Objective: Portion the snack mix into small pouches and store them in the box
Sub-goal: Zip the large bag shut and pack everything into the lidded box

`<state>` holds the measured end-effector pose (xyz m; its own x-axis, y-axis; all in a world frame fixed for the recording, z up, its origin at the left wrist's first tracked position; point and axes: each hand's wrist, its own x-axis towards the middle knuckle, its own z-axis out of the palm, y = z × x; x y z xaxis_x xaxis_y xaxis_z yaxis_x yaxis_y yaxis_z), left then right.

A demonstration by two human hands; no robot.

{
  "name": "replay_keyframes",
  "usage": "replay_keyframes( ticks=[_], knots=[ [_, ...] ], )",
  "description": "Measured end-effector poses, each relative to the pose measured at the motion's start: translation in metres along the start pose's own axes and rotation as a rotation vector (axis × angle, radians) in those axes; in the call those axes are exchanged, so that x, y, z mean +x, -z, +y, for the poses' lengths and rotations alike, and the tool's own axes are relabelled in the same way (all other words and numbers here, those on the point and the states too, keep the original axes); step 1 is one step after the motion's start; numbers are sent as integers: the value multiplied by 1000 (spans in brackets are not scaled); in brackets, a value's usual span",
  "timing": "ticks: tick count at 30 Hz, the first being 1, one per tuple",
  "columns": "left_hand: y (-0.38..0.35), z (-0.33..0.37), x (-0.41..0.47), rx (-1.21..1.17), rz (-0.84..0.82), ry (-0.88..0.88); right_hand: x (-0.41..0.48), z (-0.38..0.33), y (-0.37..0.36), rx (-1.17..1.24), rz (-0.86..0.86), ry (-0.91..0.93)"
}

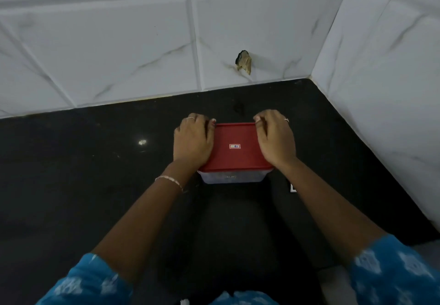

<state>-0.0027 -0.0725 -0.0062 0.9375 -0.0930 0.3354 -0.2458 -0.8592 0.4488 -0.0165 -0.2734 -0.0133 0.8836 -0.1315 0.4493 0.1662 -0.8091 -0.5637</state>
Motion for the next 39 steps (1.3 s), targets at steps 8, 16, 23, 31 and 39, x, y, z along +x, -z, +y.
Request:
replay_keyframes(
  ticks=[8, 16, 23, 31, 39],
  knots=[
    [-7, -42, -69, 188, -132, -476, -83, 20, 26, -200, -259, 255],
    [-18, -48, -64, 105, -28, -599, -87, 28, 10, -346, -111, 371],
    [-17, -46, -64, 156, -50, -607, -87, 29, 12, -376, -79, 459],
    [-13, -40, -66, 154, -61, -584, -88, 1, -13, -339, -103, 624],
    [-12, -38, -67, 154, -126, -524, -86, -1, -7, -358, -105, 664]
  ],
)
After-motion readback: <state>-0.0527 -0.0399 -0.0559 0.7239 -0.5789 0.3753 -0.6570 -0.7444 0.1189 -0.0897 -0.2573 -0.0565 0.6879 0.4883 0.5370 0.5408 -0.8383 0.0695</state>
